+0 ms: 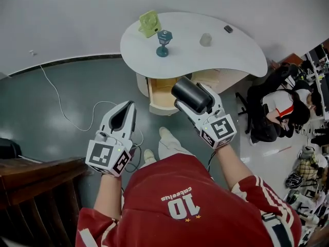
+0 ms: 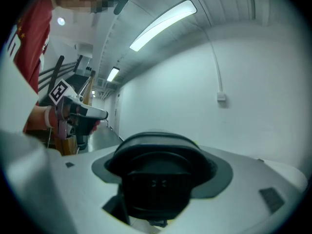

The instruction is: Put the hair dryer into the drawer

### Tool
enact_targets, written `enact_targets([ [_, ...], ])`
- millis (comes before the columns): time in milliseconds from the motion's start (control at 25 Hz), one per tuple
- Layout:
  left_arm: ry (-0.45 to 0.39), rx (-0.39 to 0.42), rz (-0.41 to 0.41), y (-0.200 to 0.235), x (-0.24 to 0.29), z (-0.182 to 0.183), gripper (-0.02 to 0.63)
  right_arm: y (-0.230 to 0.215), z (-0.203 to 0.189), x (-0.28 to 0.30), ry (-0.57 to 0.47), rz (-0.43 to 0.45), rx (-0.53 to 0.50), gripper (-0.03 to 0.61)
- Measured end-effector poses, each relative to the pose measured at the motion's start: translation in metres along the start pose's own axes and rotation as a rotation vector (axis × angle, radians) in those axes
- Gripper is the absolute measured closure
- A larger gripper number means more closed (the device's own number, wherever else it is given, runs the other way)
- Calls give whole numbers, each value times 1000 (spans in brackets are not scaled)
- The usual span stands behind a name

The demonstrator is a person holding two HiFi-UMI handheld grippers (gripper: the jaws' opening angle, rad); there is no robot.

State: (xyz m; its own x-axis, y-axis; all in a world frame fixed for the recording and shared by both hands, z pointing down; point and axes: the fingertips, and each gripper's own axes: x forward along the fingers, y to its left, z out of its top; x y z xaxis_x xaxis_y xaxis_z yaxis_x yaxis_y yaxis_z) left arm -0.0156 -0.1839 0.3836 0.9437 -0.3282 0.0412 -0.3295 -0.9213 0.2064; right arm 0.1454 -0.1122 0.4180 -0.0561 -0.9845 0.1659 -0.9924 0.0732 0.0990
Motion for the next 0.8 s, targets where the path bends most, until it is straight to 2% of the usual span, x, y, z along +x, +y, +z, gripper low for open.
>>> enact_targets([
  [560, 72, -1, 160, 9, 50, -16, 614, -26, -76, 76, 104, 289, -106, 215],
  [800, 99, 73, 232, 19, 65, -20, 614, -32, -110, 102, 156, 378, -169, 215],
])
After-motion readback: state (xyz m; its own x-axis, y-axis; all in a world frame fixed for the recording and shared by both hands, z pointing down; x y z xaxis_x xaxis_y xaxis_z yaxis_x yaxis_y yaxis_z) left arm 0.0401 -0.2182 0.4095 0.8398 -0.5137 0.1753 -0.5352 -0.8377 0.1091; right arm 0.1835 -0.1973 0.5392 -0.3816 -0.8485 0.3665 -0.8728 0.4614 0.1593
